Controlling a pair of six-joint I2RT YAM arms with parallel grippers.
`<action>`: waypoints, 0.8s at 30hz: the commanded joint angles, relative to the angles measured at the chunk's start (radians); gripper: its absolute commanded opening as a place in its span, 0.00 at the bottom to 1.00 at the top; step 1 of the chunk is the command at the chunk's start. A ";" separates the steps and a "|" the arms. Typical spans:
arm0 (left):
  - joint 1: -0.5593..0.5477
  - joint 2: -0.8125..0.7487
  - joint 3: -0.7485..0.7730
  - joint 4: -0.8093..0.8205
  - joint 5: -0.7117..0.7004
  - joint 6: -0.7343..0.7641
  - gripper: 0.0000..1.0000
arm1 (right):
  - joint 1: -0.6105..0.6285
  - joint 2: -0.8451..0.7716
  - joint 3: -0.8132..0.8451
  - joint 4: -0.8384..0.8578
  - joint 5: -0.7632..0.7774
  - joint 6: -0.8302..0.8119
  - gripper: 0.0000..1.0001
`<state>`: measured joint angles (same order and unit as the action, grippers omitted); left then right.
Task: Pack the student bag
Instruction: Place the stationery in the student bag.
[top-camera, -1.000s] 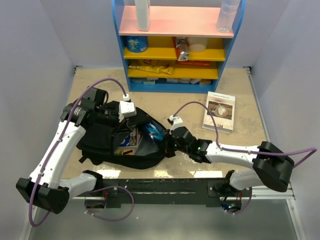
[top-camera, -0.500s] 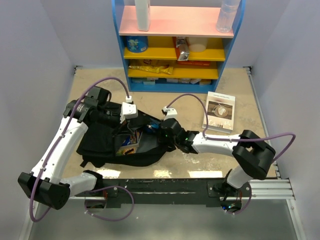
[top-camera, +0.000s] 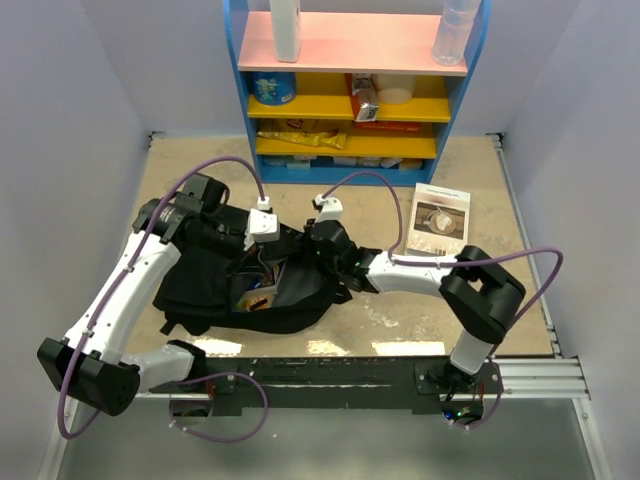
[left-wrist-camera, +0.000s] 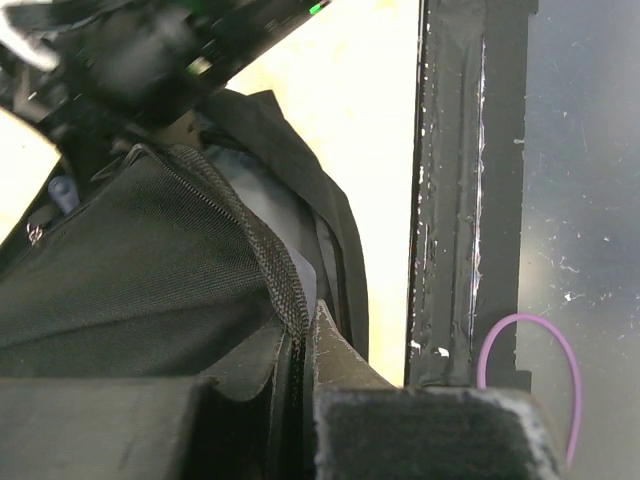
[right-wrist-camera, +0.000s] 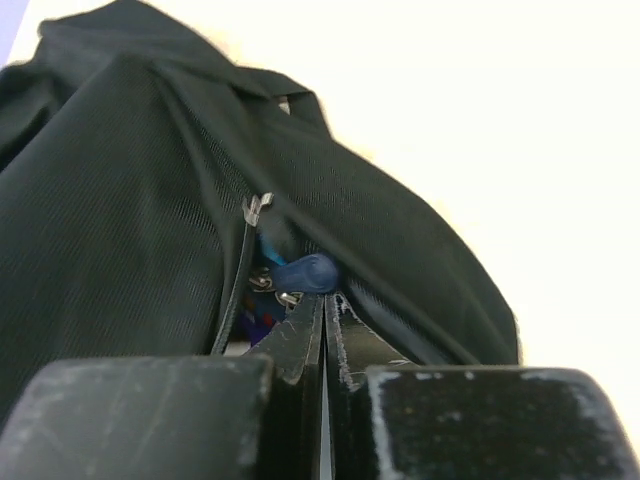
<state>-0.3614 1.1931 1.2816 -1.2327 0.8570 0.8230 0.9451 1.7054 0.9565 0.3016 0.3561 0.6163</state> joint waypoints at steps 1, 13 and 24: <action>-0.017 -0.012 0.044 -0.019 0.083 -0.007 0.00 | -0.005 0.034 0.057 0.034 -0.036 0.048 0.00; -0.017 -0.030 0.015 0.055 0.060 -0.048 0.00 | -0.011 -0.116 -0.102 -0.056 -0.037 0.134 0.00; -0.017 -0.035 -0.014 0.081 0.066 -0.062 0.00 | -0.012 0.097 0.067 -0.013 -0.097 0.145 0.00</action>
<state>-0.3672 1.1835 1.2762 -1.1885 0.8410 0.7769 0.9352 1.7821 0.9607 0.2398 0.2771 0.7338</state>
